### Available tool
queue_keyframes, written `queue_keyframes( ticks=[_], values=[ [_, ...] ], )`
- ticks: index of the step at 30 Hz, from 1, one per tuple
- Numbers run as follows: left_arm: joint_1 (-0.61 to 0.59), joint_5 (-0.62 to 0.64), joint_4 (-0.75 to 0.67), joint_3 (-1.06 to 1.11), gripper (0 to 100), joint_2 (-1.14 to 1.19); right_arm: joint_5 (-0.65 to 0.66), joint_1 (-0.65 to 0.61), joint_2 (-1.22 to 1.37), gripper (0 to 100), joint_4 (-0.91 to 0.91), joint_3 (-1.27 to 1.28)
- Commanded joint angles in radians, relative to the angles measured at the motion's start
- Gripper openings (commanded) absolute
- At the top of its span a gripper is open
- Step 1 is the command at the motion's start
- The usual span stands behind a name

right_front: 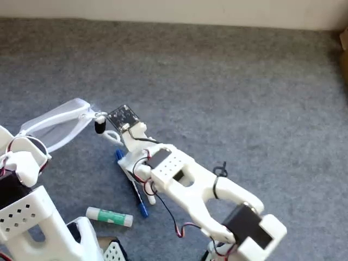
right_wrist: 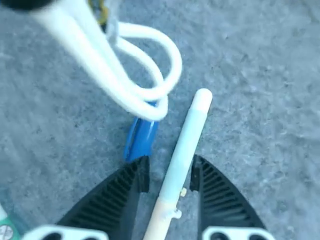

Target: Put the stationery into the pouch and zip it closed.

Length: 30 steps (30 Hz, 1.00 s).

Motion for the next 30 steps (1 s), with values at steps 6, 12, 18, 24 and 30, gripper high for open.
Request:
queue_keyframes(
  ticks=[6, 12, 18, 24, 30],
  values=[
    [-0.008, 0.009, -0.028, -0.015, 1, -0.008, -0.011, 0.024, 0.077, 13.4, 0.008, -0.104],
    [-0.008, 0.009, -0.028, -0.012, 1, -0.008, -0.006, 0.062, 0.130, 13.4, 0.173, -0.171],
    [-0.008, 0.009, -0.028, -0.012, 1, -0.008, -0.005, 0.101, 0.203, 13.4, 0.394, -0.311],
    [-0.008, 0.008, -0.028, -0.010, 1, -0.008, -0.005, 0.119, 0.272, 13.4, 0.427, -0.340],
    [-0.008, 0.006, -0.028, -0.010, 1, -0.008, -0.005, 0.119, 0.283, 13.4, 0.427, -0.337]
  ],
)
